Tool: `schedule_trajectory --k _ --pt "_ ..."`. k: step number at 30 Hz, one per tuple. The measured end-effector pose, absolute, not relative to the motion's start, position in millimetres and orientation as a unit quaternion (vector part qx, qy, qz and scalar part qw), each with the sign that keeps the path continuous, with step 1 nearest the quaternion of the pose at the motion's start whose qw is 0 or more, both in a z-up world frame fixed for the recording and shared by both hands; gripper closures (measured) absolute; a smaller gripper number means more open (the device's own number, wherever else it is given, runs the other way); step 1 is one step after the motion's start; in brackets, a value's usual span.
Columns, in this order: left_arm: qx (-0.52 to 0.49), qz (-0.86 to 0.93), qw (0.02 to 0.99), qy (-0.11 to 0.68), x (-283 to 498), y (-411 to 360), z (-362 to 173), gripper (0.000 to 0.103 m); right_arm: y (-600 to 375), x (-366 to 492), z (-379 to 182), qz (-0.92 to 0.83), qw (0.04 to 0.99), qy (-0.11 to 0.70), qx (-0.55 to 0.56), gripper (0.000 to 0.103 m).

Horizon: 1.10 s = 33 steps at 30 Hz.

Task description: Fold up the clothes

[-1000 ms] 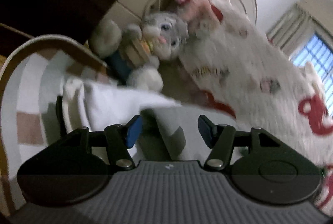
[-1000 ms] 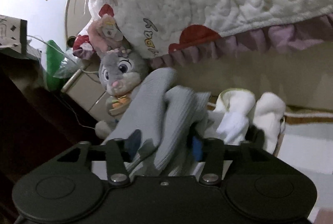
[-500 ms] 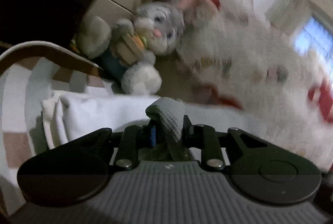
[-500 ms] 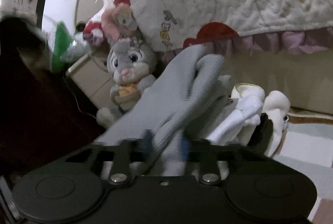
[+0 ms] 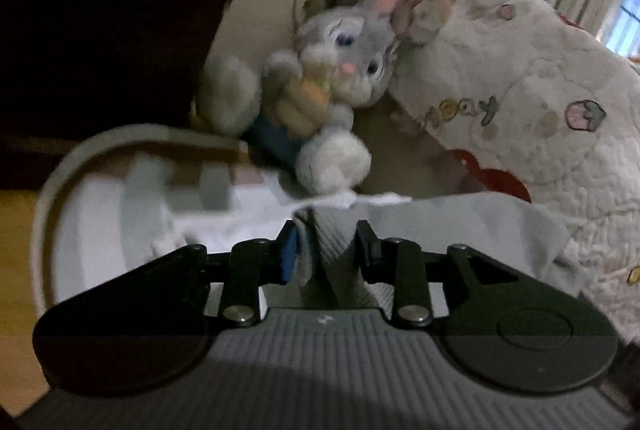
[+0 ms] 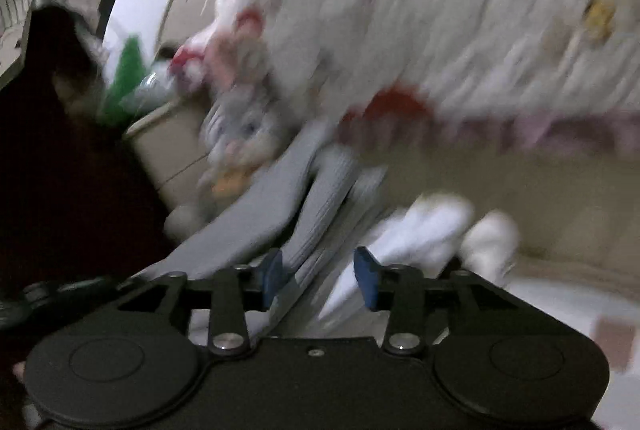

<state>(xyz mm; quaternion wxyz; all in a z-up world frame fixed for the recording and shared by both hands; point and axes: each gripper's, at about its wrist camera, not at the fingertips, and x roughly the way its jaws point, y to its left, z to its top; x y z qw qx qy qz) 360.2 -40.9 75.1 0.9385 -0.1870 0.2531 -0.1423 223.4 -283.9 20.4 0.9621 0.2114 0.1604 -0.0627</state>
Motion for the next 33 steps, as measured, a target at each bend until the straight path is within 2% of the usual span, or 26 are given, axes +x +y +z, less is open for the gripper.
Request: schedule_trajectory --k 4,10,18,22,24,28,30,33 --pt "-0.198 -0.217 0.93 0.222 345.7 -43.6 96.0 0.072 -291.6 233.7 42.4 -0.039 0.975 0.115 0.189 0.056" --pt "-0.197 -0.267 0.889 0.317 356.1 -73.3 79.2 0.07 -282.7 283.9 45.9 -0.023 0.986 0.136 0.089 0.057" --pt "-0.14 -0.264 0.892 0.339 345.6 -96.9 60.0 0.069 -300.5 291.1 -7.6 -0.092 0.967 0.18 0.153 0.059" --pt "-0.117 -0.252 0.898 0.341 343.5 -99.3 63.8 0.068 -298.2 275.4 -2.7 -0.114 0.956 0.181 0.201 0.059" --pt "-0.094 -0.227 0.908 0.34 340.8 -98.8 66.0 0.056 -296.2 266.5 0.5 -0.122 0.951 0.182 0.22 0.058" --pt "-0.106 -0.208 0.906 0.352 329.8 -85.6 67.8 0.054 -280.5 230.9 17.3 -0.083 0.962 0.187 0.182 0.057" --pt "-0.117 -0.2 0.904 0.358 322.9 -74.0 73.7 0.044 -275.1 210.5 26.1 -0.061 0.964 0.184 0.182 0.056" --pt "-0.075 -0.172 0.923 0.337 300.0 -67.5 91.5 0.034 -265.6 181.2 39.2 -0.035 0.967 0.176 0.179 0.052"
